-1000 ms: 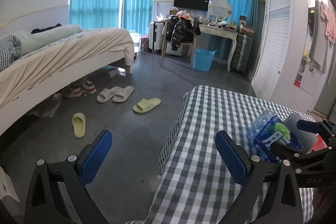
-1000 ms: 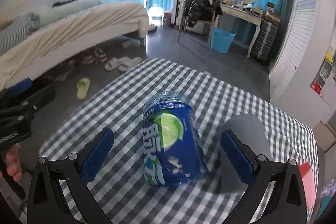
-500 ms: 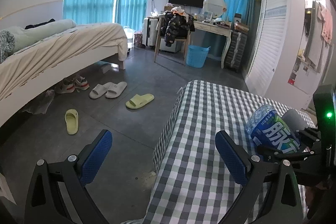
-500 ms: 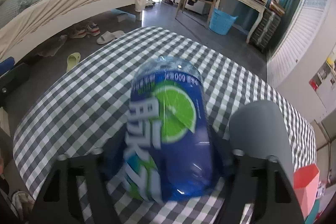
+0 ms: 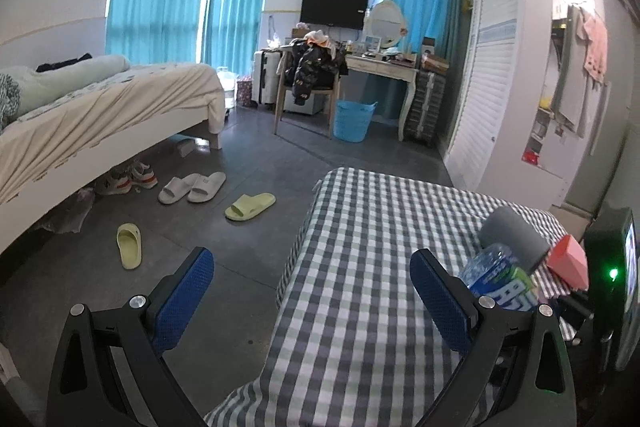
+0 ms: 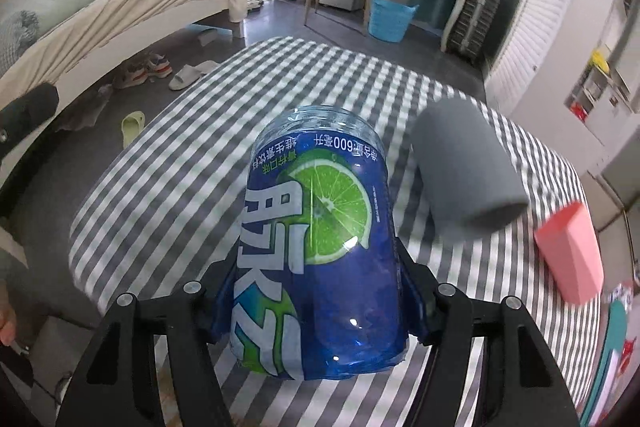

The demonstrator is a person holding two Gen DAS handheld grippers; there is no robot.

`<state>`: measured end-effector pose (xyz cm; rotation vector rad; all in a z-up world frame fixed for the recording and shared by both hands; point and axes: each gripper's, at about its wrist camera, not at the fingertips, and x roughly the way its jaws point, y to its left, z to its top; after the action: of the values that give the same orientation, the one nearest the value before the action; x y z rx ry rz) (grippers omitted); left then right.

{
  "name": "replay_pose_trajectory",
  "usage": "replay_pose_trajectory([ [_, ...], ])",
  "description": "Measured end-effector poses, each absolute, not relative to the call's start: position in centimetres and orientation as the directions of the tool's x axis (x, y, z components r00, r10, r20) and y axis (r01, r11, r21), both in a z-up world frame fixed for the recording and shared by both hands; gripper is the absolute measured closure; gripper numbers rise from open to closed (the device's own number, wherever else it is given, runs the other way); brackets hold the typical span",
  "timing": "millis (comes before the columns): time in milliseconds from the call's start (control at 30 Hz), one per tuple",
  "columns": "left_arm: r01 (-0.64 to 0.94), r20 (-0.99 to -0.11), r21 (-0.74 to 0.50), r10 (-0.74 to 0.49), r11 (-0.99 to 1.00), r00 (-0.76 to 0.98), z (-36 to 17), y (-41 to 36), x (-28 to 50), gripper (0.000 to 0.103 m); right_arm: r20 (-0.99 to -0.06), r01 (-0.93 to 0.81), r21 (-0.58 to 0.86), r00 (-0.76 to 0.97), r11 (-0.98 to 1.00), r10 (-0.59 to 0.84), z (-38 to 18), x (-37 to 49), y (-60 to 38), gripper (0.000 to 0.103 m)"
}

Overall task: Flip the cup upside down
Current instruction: 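Lift the blue bottle with the right gripper toward the left gripper, then close the left gripper on the bottle while the right gripper releases it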

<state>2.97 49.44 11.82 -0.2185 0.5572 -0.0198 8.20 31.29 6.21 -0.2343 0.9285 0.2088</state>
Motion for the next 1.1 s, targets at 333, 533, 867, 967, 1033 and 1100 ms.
replay_pose_trajectory([
  [333, -0.027, -0.511, -0.174, -0.066, 0.984, 0.857, 12.9, 50.0, -0.2, 0.001, -0.821, -0.275, -0.078, 0.563, 0.958, 0.095, 5.7, 3.6, 33.3, 0.038],
  [533, -0.044, -0.524, -0.172, -0.054, 0.984, 0.85, 13.0, 50.1, -0.5, 0.001, -0.825, -0.272, -0.078, 0.558, 0.959, 0.092, 5.4, 3.2, 33.3, 0.037],
  [867, -0.044, -0.542, -0.138, -0.038, 0.989, 0.839, 13.6, 48.4, 0.2, 0.001, -0.789, -0.306, 0.004, 0.584, 0.952, 0.191, 6.5, 2.9, 31.3, 0.019],
  [967, -0.049, -0.539, -0.127, -0.027, 0.991, 0.842, 14.0, 47.7, 0.6, 0.001, -0.736, -0.33, 0.076, 0.618, 0.941, 0.277, 8.3, 2.2, 29.8, 0.015],
  [1033, -0.054, -0.544, -0.121, -0.021, 0.991, 0.839, 14.2, 47.2, 0.9, 0.001, -0.715, -0.326, 0.093, 0.636, 0.941, 0.291, 9.3, 2.0, 28.7, 0.014],
  [1100, -0.055, -0.555, -0.127, -0.025, 0.99, 0.832, 14.4, 46.7, 1.3, 0.001, -0.689, -0.323, 0.111, 0.657, 0.94, 0.307, 10.4, 1.8, 27.2, 0.014],
])
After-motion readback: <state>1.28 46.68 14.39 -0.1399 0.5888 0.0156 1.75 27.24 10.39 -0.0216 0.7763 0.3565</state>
